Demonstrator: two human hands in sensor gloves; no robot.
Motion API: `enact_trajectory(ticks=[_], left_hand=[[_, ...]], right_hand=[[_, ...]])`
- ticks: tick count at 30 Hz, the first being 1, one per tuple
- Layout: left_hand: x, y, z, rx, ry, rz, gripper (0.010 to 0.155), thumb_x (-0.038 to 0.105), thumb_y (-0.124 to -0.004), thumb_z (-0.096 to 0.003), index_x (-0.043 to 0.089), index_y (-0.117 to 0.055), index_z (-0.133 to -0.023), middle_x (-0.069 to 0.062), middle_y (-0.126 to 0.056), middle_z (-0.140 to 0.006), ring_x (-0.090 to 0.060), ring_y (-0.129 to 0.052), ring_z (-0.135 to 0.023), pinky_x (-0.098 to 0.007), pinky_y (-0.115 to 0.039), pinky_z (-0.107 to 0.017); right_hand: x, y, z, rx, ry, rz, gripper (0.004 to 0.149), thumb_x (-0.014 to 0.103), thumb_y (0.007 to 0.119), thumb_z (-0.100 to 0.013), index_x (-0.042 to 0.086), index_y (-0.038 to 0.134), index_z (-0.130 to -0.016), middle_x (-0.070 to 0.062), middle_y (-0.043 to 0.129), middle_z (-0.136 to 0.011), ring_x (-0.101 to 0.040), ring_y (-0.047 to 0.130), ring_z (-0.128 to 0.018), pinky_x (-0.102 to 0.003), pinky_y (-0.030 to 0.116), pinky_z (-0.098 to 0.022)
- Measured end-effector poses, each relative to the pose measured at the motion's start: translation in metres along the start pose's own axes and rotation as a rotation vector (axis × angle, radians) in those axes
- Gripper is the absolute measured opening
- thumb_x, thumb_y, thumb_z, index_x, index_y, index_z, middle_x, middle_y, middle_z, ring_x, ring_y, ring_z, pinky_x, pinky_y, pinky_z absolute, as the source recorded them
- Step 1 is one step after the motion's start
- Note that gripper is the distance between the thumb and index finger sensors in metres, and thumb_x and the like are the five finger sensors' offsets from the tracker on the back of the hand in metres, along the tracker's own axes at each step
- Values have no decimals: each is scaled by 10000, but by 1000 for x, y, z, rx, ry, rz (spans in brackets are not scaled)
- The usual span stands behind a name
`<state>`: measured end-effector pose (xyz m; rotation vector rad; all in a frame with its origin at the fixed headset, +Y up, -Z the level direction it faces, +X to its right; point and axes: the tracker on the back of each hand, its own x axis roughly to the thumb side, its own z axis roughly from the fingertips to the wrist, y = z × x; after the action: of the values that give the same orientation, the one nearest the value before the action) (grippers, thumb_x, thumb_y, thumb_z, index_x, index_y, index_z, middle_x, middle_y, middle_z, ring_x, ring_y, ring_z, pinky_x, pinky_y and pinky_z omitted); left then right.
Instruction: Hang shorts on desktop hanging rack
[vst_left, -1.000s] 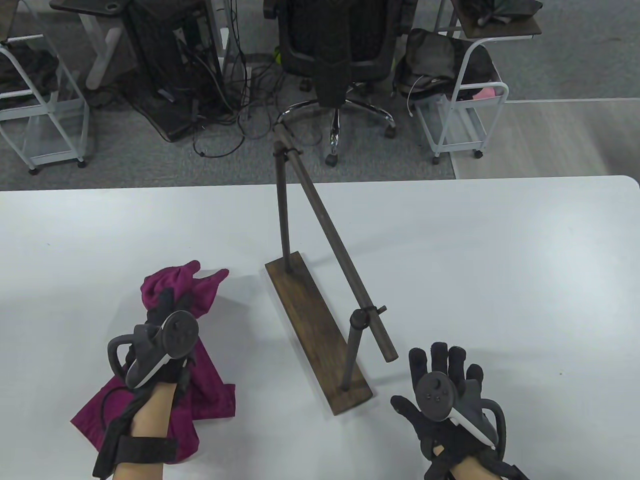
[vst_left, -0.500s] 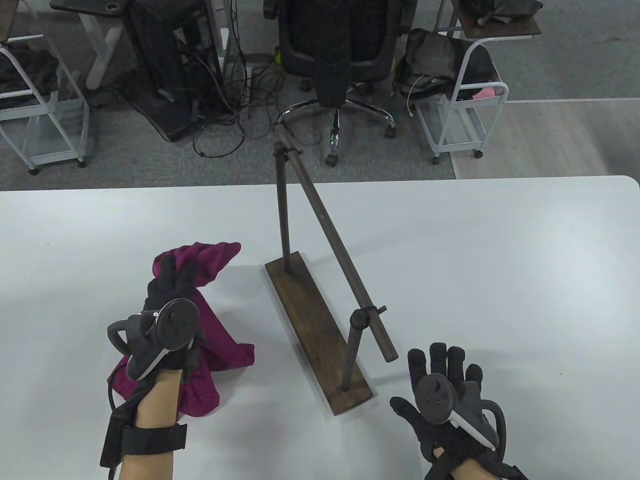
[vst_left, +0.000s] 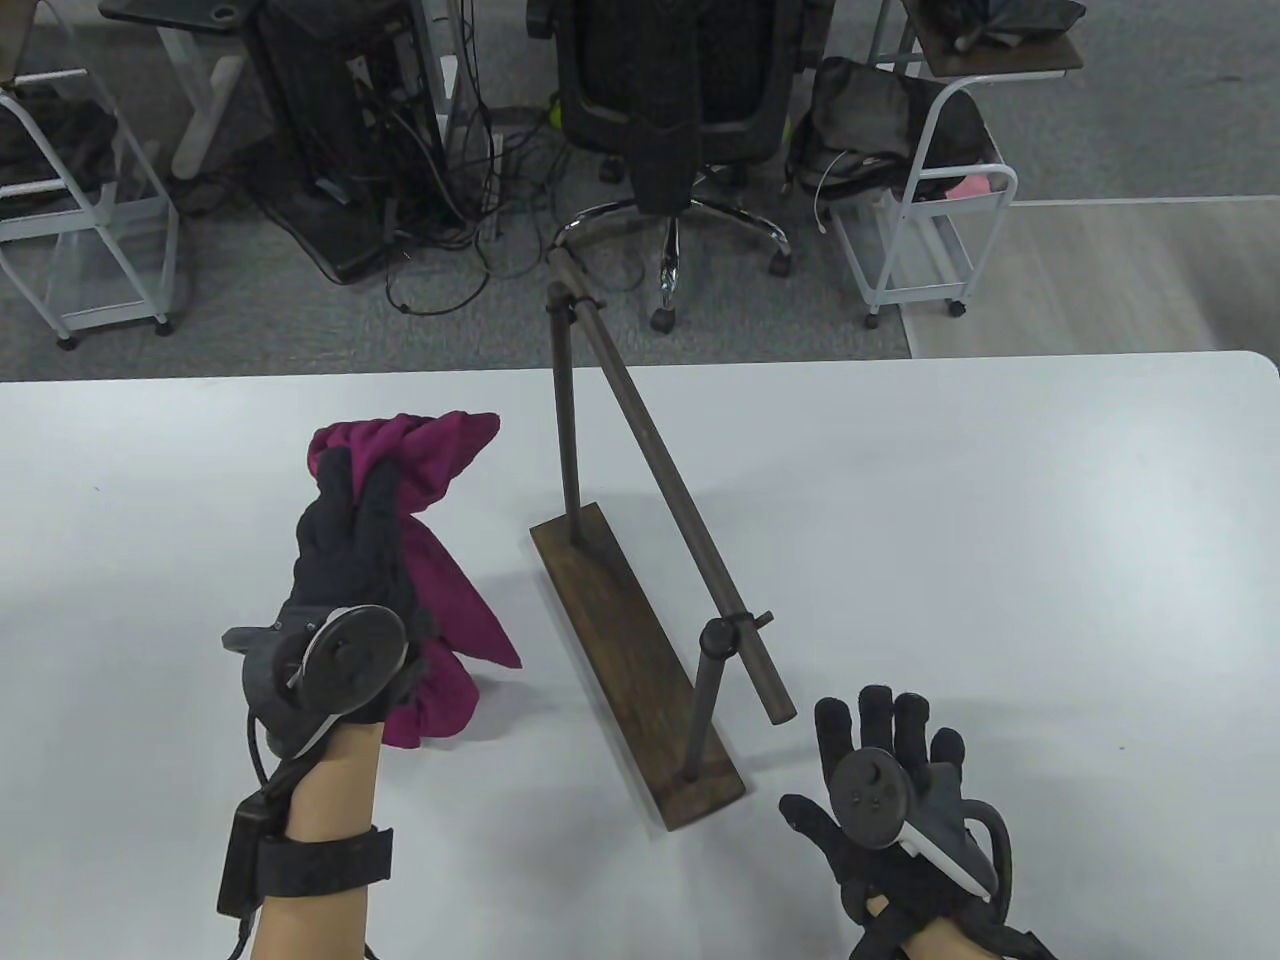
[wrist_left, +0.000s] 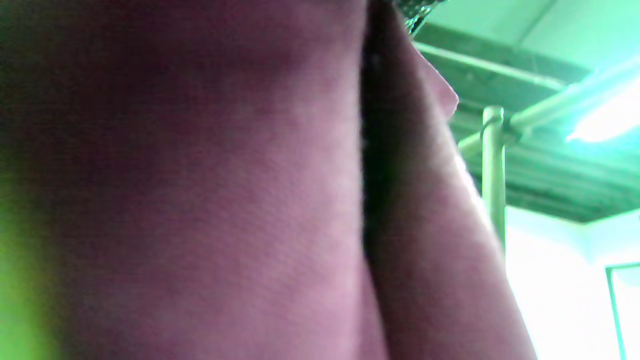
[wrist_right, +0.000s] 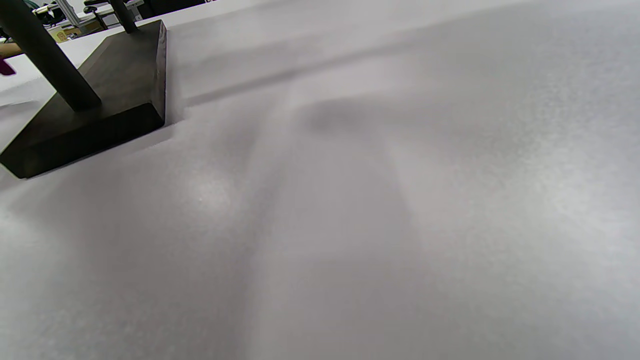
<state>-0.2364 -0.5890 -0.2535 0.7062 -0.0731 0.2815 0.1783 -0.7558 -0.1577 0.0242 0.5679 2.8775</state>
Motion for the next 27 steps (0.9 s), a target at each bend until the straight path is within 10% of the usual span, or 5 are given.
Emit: enact_trajectory(ticks=[27], left_hand=[[74,52,-50,341,-157,271,469,205,-707,-631,178,-649,-1095,-218,-507,-1168,-397,-806,-935,-413,-819,-706]], right_hand=[[0,0,0,5,14,8,829,661,465,-527,388,-203,-935,-19,-354,-998,-348,-335,-945,-635,-201,-647]])
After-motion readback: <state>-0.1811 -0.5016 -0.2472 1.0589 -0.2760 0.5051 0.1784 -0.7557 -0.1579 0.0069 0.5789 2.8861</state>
